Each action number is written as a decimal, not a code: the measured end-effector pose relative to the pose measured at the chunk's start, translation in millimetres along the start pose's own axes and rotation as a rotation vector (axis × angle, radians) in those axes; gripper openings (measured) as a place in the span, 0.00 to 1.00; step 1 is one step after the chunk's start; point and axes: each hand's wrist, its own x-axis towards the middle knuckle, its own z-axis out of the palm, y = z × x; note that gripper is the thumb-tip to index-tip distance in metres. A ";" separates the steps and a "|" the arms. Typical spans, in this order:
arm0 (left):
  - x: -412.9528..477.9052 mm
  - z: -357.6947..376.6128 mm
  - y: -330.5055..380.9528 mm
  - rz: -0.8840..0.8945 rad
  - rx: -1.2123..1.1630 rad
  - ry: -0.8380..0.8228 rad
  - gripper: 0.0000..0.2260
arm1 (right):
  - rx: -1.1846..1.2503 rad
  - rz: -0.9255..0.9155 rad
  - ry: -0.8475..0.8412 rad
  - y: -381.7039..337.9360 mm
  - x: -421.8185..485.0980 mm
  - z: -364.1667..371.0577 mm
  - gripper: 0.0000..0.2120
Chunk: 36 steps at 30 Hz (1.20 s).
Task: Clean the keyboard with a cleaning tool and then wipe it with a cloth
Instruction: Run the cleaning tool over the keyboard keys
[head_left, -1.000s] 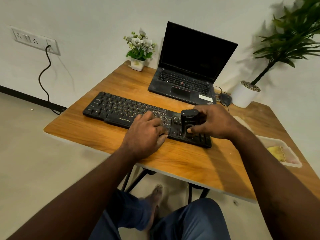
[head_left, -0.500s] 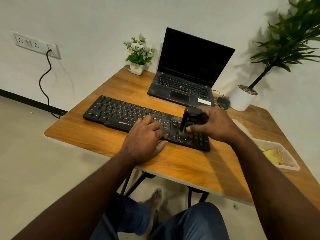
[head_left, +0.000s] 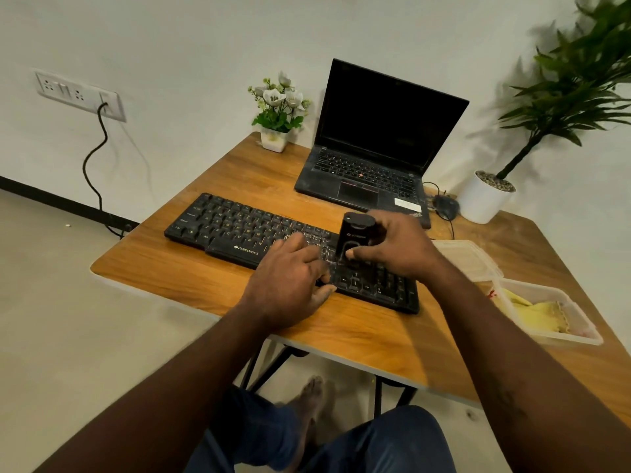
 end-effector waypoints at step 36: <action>-0.7 -1.3 -1.4 -0.003 -0.011 -0.004 0.14 | -0.135 -0.006 0.063 -10.4 19.1 0.4 0.17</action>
